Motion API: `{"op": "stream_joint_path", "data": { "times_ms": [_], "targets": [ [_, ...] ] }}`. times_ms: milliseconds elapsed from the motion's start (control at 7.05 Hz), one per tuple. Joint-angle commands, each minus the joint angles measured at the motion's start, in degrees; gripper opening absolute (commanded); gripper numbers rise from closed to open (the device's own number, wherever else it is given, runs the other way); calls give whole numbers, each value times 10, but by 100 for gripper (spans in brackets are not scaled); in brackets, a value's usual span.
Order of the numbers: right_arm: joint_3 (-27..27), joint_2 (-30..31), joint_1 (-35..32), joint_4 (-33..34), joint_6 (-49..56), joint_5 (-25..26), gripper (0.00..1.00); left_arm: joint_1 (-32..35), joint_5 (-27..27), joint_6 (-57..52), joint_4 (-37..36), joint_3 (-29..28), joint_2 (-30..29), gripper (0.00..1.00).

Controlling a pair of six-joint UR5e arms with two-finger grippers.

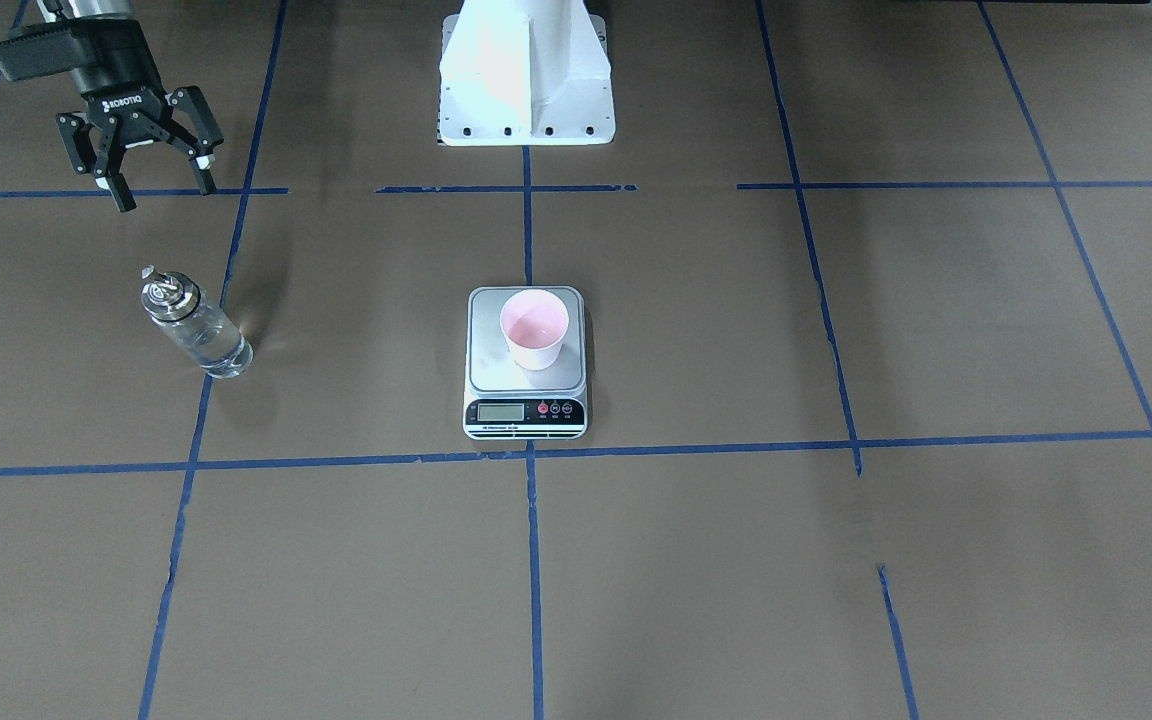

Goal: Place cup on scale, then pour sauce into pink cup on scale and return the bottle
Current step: 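Move the right gripper toward the glass sauce bottle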

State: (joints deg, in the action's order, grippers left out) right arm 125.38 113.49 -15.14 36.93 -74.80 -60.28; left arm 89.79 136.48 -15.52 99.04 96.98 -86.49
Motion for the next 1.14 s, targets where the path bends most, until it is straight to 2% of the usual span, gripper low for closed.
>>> {"op": "stream_joint_path", "data": {
  "times_ms": [0, 426, 568, 710, 993],
  "targets": [
    [-45, 1, 5, -66, 8, 29, 100, 3, 25, 87, 7, -1, 15, 100],
    [-45, 0, 6, -66, 8, 29, 100, 42, 21, 117, 14, 4, 35, 100],
    [-45, 0, 9, -66, 8, 31, 100, 41, -19, 117, 13, -16, 28, 100],
    [-50, 0, 11, -67, 8, 33, 100, 41, -44, 117, 13, -11, 27, 100],
    [-67, -12, 36, -70, 8, 86, 100, 39, -46, 117, 12, -13, 26, 100]
  ]
}}
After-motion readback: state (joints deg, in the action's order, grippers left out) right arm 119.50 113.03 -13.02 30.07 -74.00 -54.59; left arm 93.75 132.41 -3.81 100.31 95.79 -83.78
